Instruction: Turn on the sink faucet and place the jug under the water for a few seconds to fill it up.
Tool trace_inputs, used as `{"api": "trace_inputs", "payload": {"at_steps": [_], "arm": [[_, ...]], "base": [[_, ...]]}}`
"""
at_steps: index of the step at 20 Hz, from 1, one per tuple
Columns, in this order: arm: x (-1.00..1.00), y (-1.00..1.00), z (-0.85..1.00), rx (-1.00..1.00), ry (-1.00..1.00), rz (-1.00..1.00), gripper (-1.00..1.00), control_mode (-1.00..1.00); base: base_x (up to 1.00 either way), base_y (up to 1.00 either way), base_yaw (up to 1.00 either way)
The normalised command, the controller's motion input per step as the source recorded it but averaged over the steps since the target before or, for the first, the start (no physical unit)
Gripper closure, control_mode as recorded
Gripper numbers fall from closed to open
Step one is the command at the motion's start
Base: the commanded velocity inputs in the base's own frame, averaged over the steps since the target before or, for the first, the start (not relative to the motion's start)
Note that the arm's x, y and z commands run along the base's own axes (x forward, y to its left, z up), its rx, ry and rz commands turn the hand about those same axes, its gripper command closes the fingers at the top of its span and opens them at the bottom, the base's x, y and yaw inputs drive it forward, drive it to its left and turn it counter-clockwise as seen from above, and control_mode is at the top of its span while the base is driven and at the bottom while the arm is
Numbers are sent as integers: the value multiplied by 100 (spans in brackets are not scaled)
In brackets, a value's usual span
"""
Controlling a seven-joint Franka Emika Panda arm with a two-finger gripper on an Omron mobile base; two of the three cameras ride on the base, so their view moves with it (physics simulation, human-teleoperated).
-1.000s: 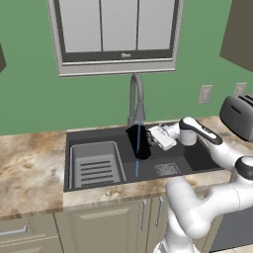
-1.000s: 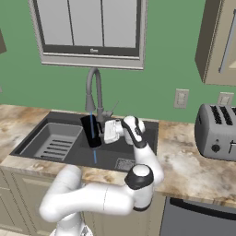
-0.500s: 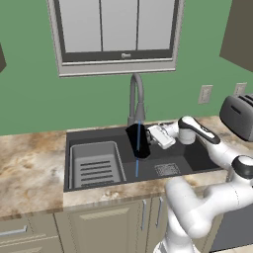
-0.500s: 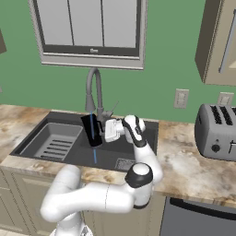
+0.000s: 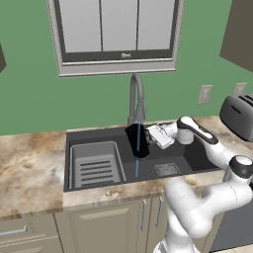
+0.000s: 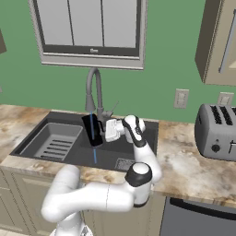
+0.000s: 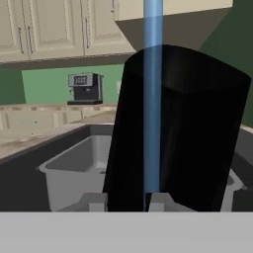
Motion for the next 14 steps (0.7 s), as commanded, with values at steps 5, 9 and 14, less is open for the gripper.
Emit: {"api": "trace_inputs", "payload": {"at_steps": [5,9,14], "arm": [[11,0,0,0,0,0,100,-100],[12,0,-1,0,0,0,100,-100],[9,0,-2,0,0,0,100,-100]], "base": [[0,0,0],[0,0,0],[0,0,0]]}}
